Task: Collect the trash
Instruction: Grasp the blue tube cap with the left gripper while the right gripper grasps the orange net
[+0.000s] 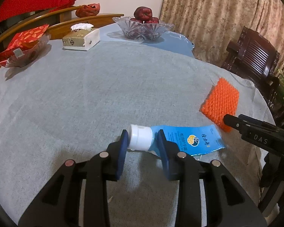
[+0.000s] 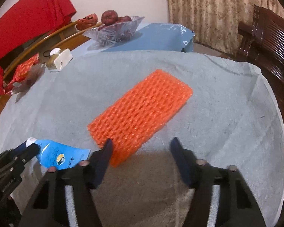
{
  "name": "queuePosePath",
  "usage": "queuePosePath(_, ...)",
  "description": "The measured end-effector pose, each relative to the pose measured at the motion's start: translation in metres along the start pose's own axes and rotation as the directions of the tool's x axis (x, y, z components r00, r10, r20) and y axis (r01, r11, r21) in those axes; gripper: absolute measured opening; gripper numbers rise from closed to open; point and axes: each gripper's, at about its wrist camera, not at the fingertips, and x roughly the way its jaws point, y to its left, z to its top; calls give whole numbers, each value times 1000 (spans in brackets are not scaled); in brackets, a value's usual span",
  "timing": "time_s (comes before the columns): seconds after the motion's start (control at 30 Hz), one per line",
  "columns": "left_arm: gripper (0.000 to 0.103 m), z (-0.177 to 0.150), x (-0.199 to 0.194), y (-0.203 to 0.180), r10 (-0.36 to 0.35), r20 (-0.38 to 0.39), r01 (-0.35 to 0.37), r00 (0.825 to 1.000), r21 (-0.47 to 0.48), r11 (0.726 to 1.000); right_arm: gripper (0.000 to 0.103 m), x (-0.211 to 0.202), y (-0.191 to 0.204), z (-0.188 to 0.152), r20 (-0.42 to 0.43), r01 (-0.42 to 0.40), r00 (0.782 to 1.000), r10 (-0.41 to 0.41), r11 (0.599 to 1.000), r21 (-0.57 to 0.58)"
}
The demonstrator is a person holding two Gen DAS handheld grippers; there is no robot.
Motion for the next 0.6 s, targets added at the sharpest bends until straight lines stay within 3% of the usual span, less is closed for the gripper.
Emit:
queuePosePath(0.03, 31, 1, 0, 0, 3, 1, -3, 1000, -1, 1000, 39, -1, 1, 0, 3, -7, 1000, 7, 1000, -7)
queuePosePath(0.1, 31, 1, -1, -2, 10, 7, -10, 1000, -2, 1000, 18, -2, 1, -1, 8, -30, 1000, 30, 999, -19)
queuePosePath(0.13, 31, 1, -2, -3, 11, 9, -11, 1000, -2, 1000, 14, -3, 2, -1, 7, -42, 999, 42, 999, -24)
queuePosePath(0.33, 30, 0, -10, -5, -4, 20, 4, 1000, 6, 1000, 9, -24, -9, -7, 34, -60, 998, 60, 998, 4)
queuePosePath(0.6, 27, -4, -17, -21, -160, -9, 160, 987, 141, 977, 9, -69, -29, -28, 55, -40, 998, 39, 999, 31)
